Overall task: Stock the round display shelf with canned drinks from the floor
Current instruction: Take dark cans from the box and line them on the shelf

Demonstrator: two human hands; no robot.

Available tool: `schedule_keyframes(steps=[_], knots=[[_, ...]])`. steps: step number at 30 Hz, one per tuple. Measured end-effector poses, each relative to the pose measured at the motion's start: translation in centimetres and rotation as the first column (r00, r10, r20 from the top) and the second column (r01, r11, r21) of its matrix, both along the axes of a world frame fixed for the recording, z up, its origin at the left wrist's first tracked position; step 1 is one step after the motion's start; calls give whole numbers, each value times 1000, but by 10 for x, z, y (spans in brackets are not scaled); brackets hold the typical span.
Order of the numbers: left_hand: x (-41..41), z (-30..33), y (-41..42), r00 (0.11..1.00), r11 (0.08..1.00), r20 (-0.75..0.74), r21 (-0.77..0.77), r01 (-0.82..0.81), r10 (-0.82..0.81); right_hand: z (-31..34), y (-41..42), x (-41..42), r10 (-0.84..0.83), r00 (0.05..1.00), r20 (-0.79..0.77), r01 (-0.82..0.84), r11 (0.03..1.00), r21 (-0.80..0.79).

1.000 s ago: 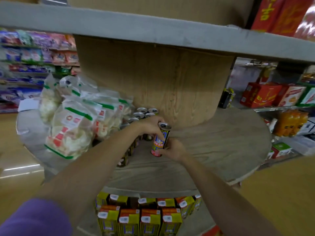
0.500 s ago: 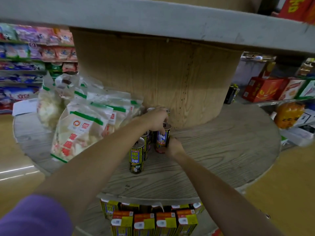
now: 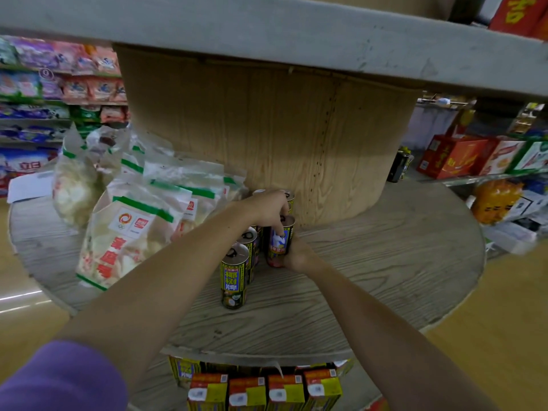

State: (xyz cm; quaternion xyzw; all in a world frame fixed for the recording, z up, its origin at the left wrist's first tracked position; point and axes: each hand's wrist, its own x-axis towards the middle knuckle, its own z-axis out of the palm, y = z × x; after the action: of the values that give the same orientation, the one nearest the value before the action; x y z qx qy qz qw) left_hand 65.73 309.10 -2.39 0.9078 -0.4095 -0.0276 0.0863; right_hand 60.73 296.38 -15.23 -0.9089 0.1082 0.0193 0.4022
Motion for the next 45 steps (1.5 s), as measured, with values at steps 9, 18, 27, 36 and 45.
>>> schedule_keyframes(steps=[9, 18, 27, 36, 45], knots=[[-8, 8, 0, 997, 998, -41, 28, 63, -61, 24, -1, -32, 26, 1000, 2, -25, 994, -109], [-22, 11, -1, 996, 983, -19, 164, 84, -82, 42, -14, -56, 235, 971, -41, -237, 969, -62], [-25, 45, -1, 982, 985, -98, 45, 165, -160, 48, 0, -57, 118, 990, -83, -121, 992, -31], [-18, 33, -8, 993, 966, -109, 248, 74, -48, 32, 5, -62, 78, 983, 168, -54, 988, -142], [-7, 23, -14, 988, 958, -29, 245, 151, -149, 25, 4, -49, -23, 995, 100, 16, 998, 66]])
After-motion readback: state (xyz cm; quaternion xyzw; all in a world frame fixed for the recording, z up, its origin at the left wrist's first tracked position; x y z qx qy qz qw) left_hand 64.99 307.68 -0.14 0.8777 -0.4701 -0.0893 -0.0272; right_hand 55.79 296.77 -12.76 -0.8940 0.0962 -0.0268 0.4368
